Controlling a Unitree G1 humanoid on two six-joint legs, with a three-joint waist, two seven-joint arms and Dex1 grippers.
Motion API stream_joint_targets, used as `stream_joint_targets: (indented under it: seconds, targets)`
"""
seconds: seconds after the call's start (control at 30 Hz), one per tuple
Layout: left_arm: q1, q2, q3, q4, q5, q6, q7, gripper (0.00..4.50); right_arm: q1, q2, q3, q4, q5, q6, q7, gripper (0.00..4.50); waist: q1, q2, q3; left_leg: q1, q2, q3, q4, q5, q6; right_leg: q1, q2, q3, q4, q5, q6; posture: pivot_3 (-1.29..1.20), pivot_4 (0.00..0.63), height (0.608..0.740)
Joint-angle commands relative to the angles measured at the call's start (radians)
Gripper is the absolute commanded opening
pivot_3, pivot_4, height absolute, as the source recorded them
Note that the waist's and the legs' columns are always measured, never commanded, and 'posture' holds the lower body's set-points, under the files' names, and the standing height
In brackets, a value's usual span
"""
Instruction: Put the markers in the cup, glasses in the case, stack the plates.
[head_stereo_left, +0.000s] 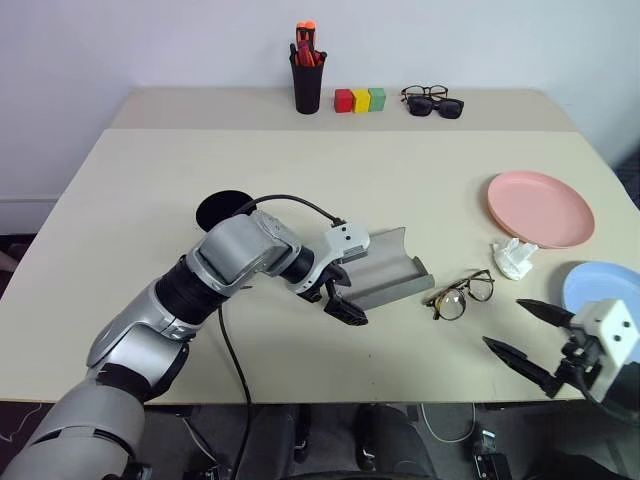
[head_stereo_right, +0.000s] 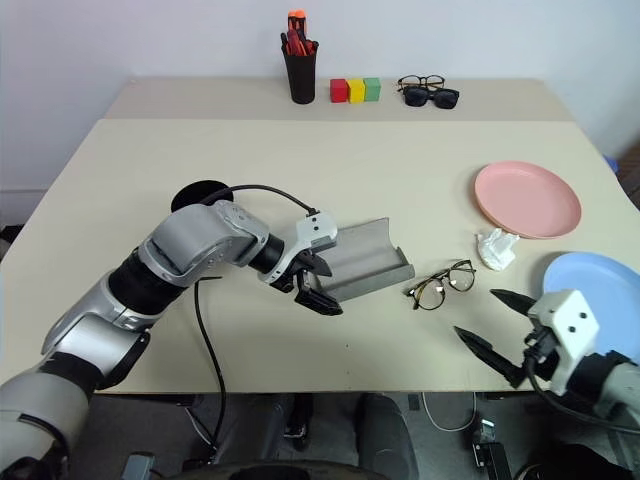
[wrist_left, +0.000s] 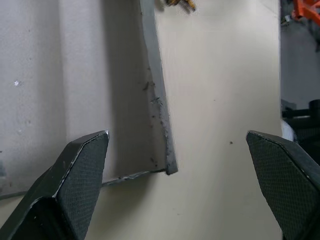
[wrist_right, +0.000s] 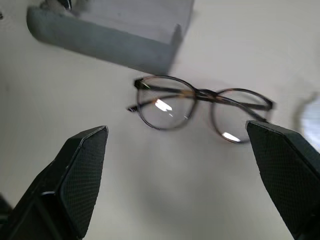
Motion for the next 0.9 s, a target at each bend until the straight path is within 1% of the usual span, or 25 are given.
stream_joint_targets:
  seconds: [0.03, 0.13, 0.3, 0.4, 0.63, 0.67, 0.9]
  targets:
    - [-0.032, -0.009, -0.017, 0.007, 0.022, -0.025, -0.007, 4.48, 0.056, -0.003, -0.064, -0.031, 0.013, -0.039, 0.067, 4.50, -0.002, 0.000, 0.000, 0.000, 0.000, 0.000, 0.000, 0.000, 0.000, 0.000, 0.000, 0.000, 0.000, 0.000, 0.000, 0.00, 0.150, 0.740]
    - [-0.037, -0.017, -0.032, 0.027, 0.038, -0.042, -0.015, 4.48, 0.078, 0.007, -0.079, -0.037, 0.006, -0.053, 0.076, 4.50, -0.005, 0.000, 0.000, 0.000, 0.000, 0.000, 0.000, -0.001, 0.000, 0.000, 0.000, 0.000, 0.000, 0.000, 0.000, 0.00, 0.150, 0.740]
    - [-0.045, -0.017, -0.058, 0.027, 0.054, -0.058, -0.036, 4.48, 0.067, 0.021, -0.066, -0.055, 0.009, -0.048, 0.052, 4.50, -0.004, 0.000, 0.000, 0.000, 0.000, 0.000, 0.001, -0.001, -0.001, 0.000, 0.000, 0.000, 0.000, 0.000, 0.000, 0.00, 0.150, 0.740]
    - [-0.046, -0.011, -0.086, 0.031, 0.087, -0.095, -0.041, 3.69, 0.051, 0.031, -0.040, -0.065, 0.001, -0.048, 0.033, 4.50, -0.003, 0.000, 0.000, 0.000, 0.000, 0.000, 0.001, -0.001, -0.001, 0.000, 0.000, 0.000, 0.000, 0.000, 0.000, 0.00, 0.150, 0.740]
    - [-0.046, -0.003, -0.128, 0.052, 0.160, -0.179, -0.050, 0.20, 0.032, 0.040, -0.022, -0.076, 0.004, -0.042, 0.005, 4.50, -0.002, 0.000, 0.000, 0.000, 0.000, 0.000, 0.001, -0.001, -0.001, 0.000, 0.000, 0.000, 0.000, 0.000, 0.000, 0.00, 0.150, 0.740]
    - [-0.045, -0.003, -0.130, 0.056, 0.167, -0.190, -0.049, 0.06, 0.032, 0.040, -0.020, -0.077, 0.004, -0.042, 0.003, 4.50, -0.003, 0.001, -0.001, 0.000, 0.000, 0.000, 0.001, -0.001, -0.001, 0.001, 0.000, 0.000, 0.000, 0.000, 0.000, 0.00, 0.150, 0.740]
    - [-0.054, -0.005, -0.122, 0.111, 0.222, -0.275, -0.067, 0.06, 0.021, 0.044, -0.008, -0.076, 0.006, -0.040, -0.016, 4.50, -0.004, 0.003, -0.002, 0.002, 0.000, 0.000, 0.002, -0.001, -0.001, 0.002, 0.000, 0.000, 0.001, 0.000, 0.000, 0.00, 0.150, 0.740]
